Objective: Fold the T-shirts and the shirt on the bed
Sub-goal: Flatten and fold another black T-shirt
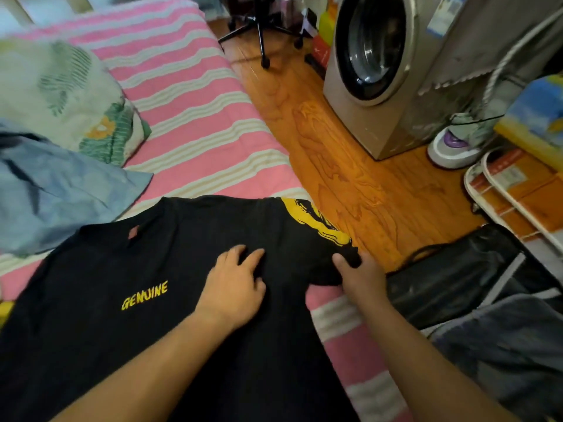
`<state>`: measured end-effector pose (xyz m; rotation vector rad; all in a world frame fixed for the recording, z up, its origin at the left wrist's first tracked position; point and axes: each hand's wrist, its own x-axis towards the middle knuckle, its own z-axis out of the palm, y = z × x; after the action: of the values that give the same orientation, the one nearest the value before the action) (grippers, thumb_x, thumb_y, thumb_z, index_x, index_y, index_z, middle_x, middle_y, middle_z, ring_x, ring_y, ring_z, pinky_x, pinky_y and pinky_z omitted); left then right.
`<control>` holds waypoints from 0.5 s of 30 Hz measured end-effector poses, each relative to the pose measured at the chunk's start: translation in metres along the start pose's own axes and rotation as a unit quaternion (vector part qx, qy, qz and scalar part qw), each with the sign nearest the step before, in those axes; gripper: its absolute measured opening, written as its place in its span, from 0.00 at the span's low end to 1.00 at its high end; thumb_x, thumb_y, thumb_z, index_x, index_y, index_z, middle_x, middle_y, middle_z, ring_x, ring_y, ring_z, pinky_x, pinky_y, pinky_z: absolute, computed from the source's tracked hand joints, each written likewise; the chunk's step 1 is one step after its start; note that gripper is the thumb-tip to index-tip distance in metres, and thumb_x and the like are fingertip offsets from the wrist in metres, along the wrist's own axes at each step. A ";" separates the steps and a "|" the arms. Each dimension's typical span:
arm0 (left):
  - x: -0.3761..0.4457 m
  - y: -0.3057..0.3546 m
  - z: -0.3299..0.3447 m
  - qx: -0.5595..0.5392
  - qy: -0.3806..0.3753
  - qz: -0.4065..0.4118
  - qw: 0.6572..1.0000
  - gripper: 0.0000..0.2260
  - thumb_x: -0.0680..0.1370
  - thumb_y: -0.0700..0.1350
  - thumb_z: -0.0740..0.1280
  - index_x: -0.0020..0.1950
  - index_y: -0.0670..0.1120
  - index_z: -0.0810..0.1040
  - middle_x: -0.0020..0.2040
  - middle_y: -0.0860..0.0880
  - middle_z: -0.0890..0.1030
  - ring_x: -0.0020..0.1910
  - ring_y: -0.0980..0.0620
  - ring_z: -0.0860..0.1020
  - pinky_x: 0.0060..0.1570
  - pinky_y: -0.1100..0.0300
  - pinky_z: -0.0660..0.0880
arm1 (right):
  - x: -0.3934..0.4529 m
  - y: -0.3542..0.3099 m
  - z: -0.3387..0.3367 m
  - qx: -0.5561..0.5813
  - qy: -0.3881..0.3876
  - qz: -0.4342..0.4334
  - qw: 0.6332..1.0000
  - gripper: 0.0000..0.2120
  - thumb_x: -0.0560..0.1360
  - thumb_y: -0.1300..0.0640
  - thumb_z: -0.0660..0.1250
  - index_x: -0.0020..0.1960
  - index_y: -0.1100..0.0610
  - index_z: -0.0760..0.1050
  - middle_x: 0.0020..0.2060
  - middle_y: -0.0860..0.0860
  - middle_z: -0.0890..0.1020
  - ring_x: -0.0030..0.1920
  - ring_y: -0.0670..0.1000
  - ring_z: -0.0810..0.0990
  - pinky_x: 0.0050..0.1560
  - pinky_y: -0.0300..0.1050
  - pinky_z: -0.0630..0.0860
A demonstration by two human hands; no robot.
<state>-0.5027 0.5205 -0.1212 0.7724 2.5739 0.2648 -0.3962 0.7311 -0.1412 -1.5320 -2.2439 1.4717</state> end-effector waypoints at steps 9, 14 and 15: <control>-0.078 0.030 0.052 -0.050 -0.211 -0.030 0.976 0.25 0.81 0.56 0.63 0.73 0.74 0.57 0.80 0.51 0.28 0.78 0.37 0.28 0.76 0.33 0.41 | 0.008 0.012 -0.030 0.096 -0.053 0.085 0.990 0.11 0.81 0.58 0.67 0.62 0.57 0.74 0.55 0.55 0.80 0.52 0.54 0.81 0.42 0.47 0.82; -0.067 0.032 0.045 -0.151 -0.242 -0.087 0.955 0.06 0.80 0.54 0.66 0.51 0.62 0.83 0.79 0.59 0.28 0.77 0.43 0.26 0.76 0.34 0.36 | 0.023 -0.002 -0.043 0.244 -0.122 0.235 0.933 0.15 0.78 0.62 0.69 0.64 0.58 0.76 0.57 0.57 0.81 0.57 0.56 0.81 0.58 0.49 0.79; -0.067 0.031 0.043 -0.141 -0.251 -0.089 0.953 0.07 0.80 0.55 0.66 0.50 0.59 0.84 0.79 0.59 0.28 0.77 0.43 0.26 0.76 0.35 0.36 | 0.023 -0.005 -0.044 0.245 -0.146 0.234 0.930 0.13 0.78 0.58 0.70 0.61 0.58 0.77 0.54 0.57 0.83 0.55 0.55 0.82 0.60 0.49 0.79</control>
<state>-0.4175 0.5107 -0.1266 0.4279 2.0474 0.3231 -0.3887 0.7771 -0.1239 -1.8272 -1.4702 2.3016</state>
